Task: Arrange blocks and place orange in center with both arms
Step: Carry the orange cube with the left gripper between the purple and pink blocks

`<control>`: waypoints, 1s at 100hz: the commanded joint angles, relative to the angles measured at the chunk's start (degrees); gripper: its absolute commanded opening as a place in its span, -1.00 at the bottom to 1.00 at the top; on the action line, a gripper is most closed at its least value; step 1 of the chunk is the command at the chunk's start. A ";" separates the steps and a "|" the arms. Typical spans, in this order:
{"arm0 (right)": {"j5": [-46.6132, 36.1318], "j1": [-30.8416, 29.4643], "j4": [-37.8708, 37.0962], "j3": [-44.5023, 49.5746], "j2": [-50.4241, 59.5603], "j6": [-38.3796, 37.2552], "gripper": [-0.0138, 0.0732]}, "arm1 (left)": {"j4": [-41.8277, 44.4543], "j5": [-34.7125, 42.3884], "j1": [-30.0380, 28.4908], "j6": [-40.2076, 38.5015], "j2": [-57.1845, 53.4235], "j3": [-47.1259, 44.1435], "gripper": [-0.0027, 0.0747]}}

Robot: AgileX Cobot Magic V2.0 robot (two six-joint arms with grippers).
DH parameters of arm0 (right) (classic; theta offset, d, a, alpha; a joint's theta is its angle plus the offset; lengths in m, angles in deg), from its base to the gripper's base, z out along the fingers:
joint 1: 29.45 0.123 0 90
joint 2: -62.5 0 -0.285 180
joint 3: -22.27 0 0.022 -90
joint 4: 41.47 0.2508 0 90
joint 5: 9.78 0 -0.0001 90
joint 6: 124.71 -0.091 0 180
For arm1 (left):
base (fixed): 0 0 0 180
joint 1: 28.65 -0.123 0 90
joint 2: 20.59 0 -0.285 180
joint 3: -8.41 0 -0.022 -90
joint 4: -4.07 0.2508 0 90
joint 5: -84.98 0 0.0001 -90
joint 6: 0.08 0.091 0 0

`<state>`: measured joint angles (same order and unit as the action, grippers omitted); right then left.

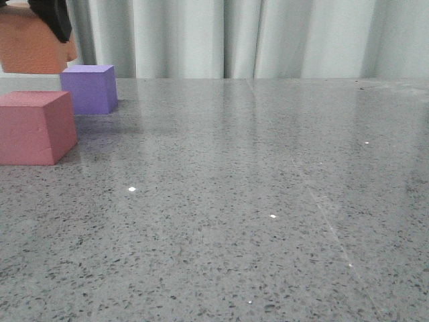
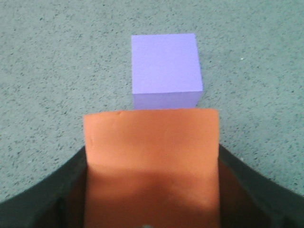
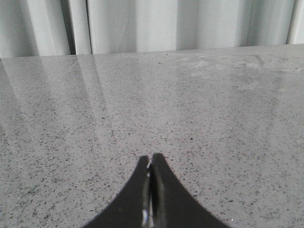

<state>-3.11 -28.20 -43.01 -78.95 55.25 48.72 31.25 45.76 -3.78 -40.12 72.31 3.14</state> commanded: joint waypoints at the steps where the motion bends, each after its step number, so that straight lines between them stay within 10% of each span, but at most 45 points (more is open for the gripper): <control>1: -4.86 -0.19 -0.09 -0.77 1.47 0.39 -0.84 | 0.28 5.31 -0.18 -0.45 -1.76 1.00 -0.36; 100: -4.79 -0.19 -0.09 -0.77 1.47 0.39 -0.84 | -1.25 11.51 -1.53 -0.45 5.28 -1.72 -0.36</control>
<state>-3.11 -28.20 -43.01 -78.95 55.25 48.72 29.61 53.85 -5.20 -40.12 79.23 -0.10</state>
